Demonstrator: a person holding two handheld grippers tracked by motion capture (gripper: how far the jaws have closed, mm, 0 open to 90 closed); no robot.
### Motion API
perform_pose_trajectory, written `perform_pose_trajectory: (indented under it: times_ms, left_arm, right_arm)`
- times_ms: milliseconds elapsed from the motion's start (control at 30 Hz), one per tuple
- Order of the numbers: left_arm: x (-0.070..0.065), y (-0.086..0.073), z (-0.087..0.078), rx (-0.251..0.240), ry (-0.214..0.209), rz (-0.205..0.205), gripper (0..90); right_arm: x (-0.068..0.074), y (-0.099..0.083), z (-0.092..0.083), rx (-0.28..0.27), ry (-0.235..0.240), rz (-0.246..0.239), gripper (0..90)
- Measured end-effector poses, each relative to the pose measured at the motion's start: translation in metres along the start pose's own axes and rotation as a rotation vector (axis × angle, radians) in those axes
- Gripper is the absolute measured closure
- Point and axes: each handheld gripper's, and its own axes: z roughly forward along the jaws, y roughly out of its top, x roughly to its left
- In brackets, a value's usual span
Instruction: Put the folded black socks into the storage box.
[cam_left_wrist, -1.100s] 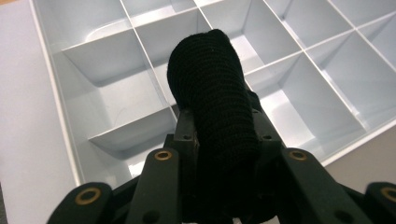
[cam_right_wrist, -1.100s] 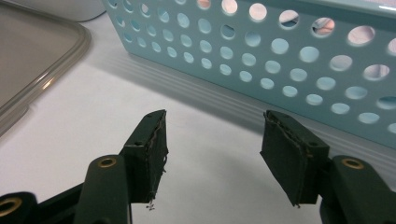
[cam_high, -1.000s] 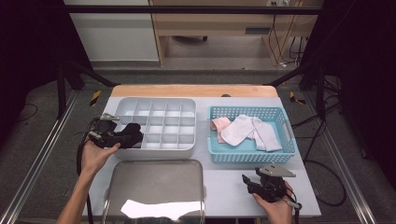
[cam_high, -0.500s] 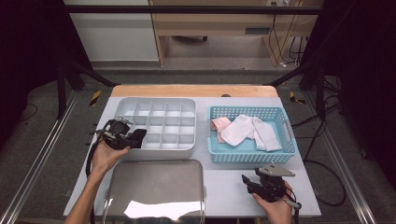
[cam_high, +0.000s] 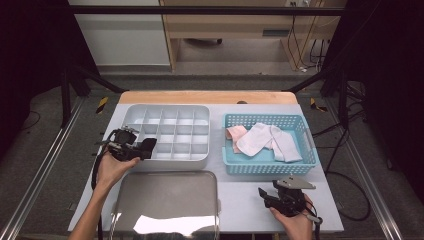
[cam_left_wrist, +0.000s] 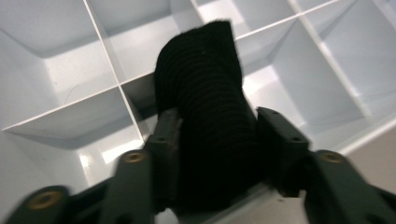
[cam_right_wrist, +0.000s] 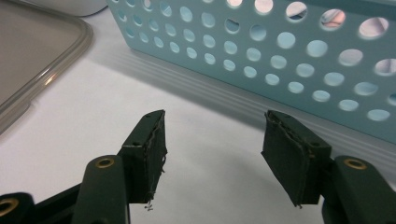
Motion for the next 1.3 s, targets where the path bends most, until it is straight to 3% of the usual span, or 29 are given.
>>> perform_pose_trajectory:
  times_ms: [100, 200, 300, 500, 567, 767, 900, 1000, 1167, 1300]
  left_arm:
    - [-0.002, 0.003, -0.013, -0.036, 0.025, 0.009, 45.2]
    - [-0.003, 0.005, -0.018, -0.024, 0.045, -0.003, 59.5]
    - [-0.002, 0.003, -0.015, -0.009, 0.034, -0.012, 70.5]
    - [-0.002, -0.005, -0.001, 0.025, 0.037, -0.009, 76.7]
    - [-0.001, -0.007, 0.004, 0.018, 0.031, -0.021, 77.3]
    - [-0.003, -0.004, 0.004, 0.032, 0.037, 0.002, 74.7]
    - [-0.001, -0.008, -0.011, -0.058, 0.021, -0.016, 61.3]
    - [0.004, -0.009, -0.026, -0.122, 0.061, -0.033, 59.5]
    - [0.005, -0.010, -0.017, -0.050, 0.063, -0.025, 61.5]
    - [0.003, -0.011, -0.011, -0.048, 0.052, -0.026, 68.1]
  right_arm:
    - [0.000, 0.000, 0.000, 0.001, -0.002, 0.001, 39.4]
    - [0.000, 0.000, -0.001, 0.000, -0.001, 0.003, 39.4]
    - [0.000, 0.000, -0.001, -0.001, -0.001, 0.000, 39.5]
    - [0.001, 0.000, 0.000, 0.006, 0.001, -0.003, 39.5]
    - [0.001, 0.000, 0.001, 0.007, 0.005, -0.003, 39.6]
    - [0.001, -0.001, 0.002, 0.014, 0.006, -0.010, 39.5]
    - [0.001, -0.001, 0.002, 0.014, 0.008, -0.006, 39.4]
    - [0.001, -0.001, 0.001, 0.011, 0.010, -0.004, 39.4]
    - [0.001, 0.000, 0.001, 0.014, 0.014, -0.002, 39.5]
    - [0.001, 0.000, 0.001, 0.010, 0.015, 0.001, 39.5]
